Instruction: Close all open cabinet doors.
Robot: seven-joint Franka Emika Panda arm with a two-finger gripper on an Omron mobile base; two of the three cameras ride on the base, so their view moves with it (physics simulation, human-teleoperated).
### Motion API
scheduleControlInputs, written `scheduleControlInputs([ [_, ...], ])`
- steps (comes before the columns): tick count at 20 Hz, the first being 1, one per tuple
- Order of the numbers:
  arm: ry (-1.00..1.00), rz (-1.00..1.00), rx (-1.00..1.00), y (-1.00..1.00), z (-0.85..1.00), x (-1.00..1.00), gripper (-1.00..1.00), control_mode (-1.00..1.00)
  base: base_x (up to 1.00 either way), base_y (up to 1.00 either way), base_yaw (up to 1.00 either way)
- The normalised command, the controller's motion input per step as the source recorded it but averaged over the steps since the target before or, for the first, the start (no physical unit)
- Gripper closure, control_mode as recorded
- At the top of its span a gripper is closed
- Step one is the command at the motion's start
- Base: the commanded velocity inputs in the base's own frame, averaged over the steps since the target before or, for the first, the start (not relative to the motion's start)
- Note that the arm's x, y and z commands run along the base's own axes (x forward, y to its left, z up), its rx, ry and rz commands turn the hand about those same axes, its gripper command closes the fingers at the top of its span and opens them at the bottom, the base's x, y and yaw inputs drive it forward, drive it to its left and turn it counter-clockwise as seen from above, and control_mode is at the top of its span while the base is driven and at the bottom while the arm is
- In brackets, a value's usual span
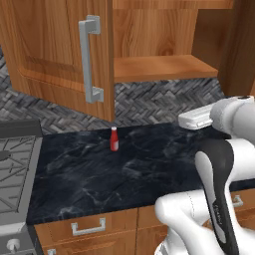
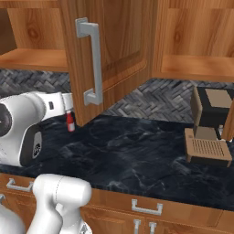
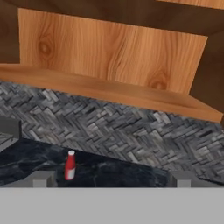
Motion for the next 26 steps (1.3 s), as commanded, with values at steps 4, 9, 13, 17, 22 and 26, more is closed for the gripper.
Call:
scheduleControlInputs([
  [4, -0.03, 0.00, 0.00, 0.00, 0.06, -0.03, -1.00, -1.00, 0.00, 0.00, 0.00],
  [9, -0.03, 0.00, 0.00, 0.00, 0.00, -0.17, -1.00, -1.00, 0.00, 0.00, 0.00],
  [13, 0.00, 0.00, 0.00, 0.00, 0.00, -0.03, -1.00, -1.00, 0.00, 0.00, 0.00],
  [17, -0.02, 0.00, 0.00, -0.01, 0.00, -0.25, -1.00, -1.00, 0.00, 0.00, 0.00],
  [22, -0.12, 0.00, 0.00, -0.30, 0.00, -0.66, -1.00, -1.00, 0.00, 0.00, 0.00],
  [26, -0.19, 0.00, 0.00, -0.39, 0.00, -0.55, -1.00, -1.00, 0.00, 0.00, 0.00],
])
